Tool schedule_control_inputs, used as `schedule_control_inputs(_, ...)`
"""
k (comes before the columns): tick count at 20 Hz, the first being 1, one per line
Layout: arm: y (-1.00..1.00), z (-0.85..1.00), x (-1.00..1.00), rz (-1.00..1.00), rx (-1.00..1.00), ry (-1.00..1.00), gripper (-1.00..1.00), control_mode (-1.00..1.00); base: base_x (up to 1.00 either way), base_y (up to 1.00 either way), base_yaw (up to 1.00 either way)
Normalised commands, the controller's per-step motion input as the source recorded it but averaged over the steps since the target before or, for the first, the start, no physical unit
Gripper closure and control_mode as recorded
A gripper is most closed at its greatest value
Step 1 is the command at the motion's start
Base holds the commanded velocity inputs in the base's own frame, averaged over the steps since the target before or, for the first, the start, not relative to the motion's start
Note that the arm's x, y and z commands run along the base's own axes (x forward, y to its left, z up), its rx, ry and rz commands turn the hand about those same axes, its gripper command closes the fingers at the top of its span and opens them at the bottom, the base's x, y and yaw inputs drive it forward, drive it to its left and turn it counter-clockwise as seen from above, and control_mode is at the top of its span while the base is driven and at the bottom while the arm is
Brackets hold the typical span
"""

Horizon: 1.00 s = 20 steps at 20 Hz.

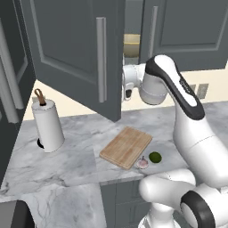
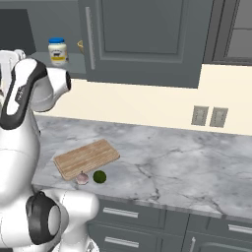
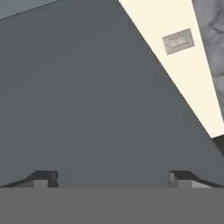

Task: Open the cabinet. Place the bowl and condiment on the counter. Then place the lime and garlic on the cutting board.

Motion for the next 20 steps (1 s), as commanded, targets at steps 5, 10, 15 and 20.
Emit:
schedule_control_inputs(5,0.49,0.44,-0.54,0.09,0.00,0.07,-1.00,-1.00,0.00,0.00,0.00)
schedule_control_inputs(10,0.75,0.18,-0.37,0.02,-0.07,0.09,-1.00,-1.00,0.00,0.00,0.00)
schedule_control_inputs(15,0.52,0.00,-0.19,-0.02,-0.11,0.01,-1.00,-1.00,0.00,0.00,0.00)
schedule_control_inputs(20,0.05,0.00,-0.37,-0.01,-0.02,-0.14,-1.00,-1.00,0.00,0.00,0.00)
